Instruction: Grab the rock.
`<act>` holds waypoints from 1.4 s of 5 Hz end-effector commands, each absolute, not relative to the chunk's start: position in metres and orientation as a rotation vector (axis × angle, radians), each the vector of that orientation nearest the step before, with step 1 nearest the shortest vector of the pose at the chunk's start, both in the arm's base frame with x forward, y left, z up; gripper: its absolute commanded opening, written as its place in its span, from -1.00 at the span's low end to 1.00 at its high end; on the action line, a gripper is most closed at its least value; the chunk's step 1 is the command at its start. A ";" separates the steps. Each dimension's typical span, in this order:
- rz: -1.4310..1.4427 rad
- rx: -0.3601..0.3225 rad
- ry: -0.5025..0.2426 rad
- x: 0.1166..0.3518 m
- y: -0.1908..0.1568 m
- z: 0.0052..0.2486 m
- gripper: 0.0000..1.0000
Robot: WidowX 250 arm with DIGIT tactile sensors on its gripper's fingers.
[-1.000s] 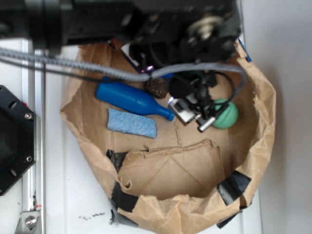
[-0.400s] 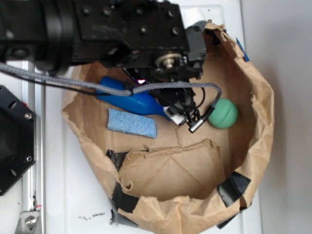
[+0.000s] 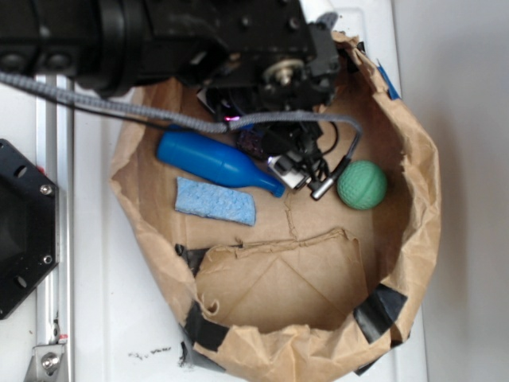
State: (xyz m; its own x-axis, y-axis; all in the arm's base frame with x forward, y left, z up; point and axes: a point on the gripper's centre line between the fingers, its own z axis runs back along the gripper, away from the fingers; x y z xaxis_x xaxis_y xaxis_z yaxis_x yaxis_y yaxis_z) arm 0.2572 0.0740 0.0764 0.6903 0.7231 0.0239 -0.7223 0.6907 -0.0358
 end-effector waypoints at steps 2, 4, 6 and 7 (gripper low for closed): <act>0.855 -0.002 -0.129 0.269 0.089 0.065 1.00; 0.828 0.061 -0.109 0.269 0.083 0.043 1.00; 0.795 0.081 -0.085 0.261 0.077 0.034 1.00; 0.782 0.085 -0.080 0.261 0.074 0.032 1.00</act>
State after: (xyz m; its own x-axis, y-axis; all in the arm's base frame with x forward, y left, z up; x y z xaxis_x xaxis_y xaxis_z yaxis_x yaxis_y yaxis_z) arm 0.2619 0.0753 0.0286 0.6882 0.7195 0.0935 -0.7250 0.6869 0.0505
